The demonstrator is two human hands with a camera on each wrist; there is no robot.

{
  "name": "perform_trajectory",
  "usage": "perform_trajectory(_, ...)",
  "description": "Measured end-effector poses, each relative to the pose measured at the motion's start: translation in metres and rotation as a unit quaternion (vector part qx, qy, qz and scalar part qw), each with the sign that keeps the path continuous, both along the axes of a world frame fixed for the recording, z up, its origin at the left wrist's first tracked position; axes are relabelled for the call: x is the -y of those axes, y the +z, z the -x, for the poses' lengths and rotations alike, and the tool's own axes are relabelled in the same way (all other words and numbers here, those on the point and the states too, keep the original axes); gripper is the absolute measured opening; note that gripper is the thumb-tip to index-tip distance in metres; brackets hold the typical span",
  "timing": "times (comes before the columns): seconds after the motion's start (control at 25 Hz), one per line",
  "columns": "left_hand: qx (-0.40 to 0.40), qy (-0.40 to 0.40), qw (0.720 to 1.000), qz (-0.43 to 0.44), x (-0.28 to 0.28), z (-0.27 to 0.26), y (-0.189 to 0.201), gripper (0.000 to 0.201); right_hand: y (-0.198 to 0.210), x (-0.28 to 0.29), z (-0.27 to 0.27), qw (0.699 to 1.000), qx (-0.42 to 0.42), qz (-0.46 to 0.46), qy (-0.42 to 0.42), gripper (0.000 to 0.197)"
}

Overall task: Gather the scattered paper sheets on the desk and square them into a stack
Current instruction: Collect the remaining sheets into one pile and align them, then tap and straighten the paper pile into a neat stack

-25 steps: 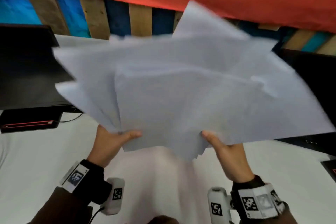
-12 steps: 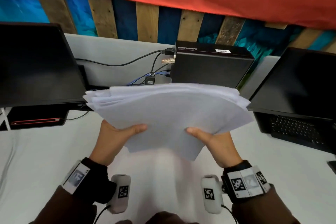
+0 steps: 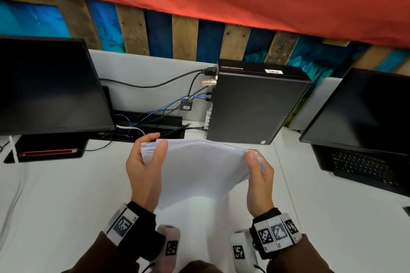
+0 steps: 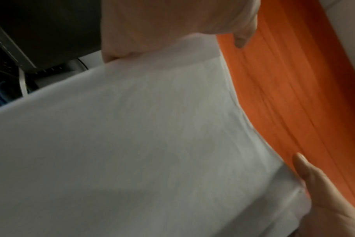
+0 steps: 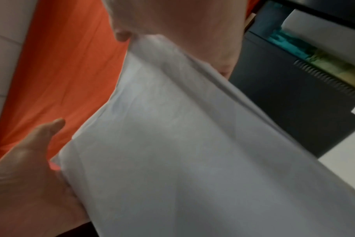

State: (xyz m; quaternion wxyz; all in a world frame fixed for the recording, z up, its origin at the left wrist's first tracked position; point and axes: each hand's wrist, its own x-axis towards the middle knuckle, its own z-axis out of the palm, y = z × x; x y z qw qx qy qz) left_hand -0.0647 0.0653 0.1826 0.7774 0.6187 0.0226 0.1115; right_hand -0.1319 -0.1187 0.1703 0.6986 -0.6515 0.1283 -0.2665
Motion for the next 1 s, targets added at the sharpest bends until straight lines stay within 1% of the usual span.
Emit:
perform_trajectory(0.04,0.001,0.009,1.000,0.009,0.003,-0.001,0.005,0.026,0.001,-0.002,-0.003,1.000,0.006,-0.010,-0.017,0.048)
perform_trajectory(0.08,0.003,0.017,1.000,0.011,0.005,-0.003,0.007,0.023,0.002,-0.003,-0.005,0.999,0.010,-0.021,-0.036,0.052)
perform_trajectory(0.24,0.008,0.034,0.999,-0.001,0.005,-0.010,0.010,0.014,0.004,-0.005,-0.011,0.998,0.005,-0.027,-0.053,0.049)
perform_trajectory(0.32,0.042,0.024,0.998,-0.035,0.003,-0.009,0.007,0.008,0.003,-0.004,-0.012,0.998,-0.004,-0.026,-0.056,0.049)
perform_trajectory(0.44,0.116,-0.008,0.985,-0.128,-0.002,-0.006,0.000,0.007,0.003,-0.003,-0.014,0.997,-0.013,-0.031,-0.063,0.053)
perform_trajectory(0.56,0.141,-0.012,0.977,-0.160,-0.005,-0.006,-0.006,0.007,0.002,-0.003,-0.015,0.997,-0.019,-0.024,-0.070,0.057)
perform_trajectory(0.68,0.125,-0.023,0.982,-0.142,-0.004,-0.005,-0.007,0.007,0.003,-0.003,-0.016,0.996,-0.021,-0.024,-0.079,0.056)
perform_trajectory(0.8,0.106,-0.024,0.988,-0.107,-0.002,-0.006,-0.003,0.009,0.004,-0.001,-0.017,0.995,-0.019,-0.031,-0.090,0.045)
perform_trajectory(0.88,0.091,-0.011,0.993,-0.079,0.001,-0.007,0.001,0.010,0.004,0.001,-0.018,0.995,-0.016,-0.035,-0.094,0.039)
perform_trajectory(1.0,0.065,0.013,0.997,-0.039,0.001,-0.009,0.010,0.017,0.003,0.002,-0.020,0.995,-0.016,-0.027,-0.099,0.039)
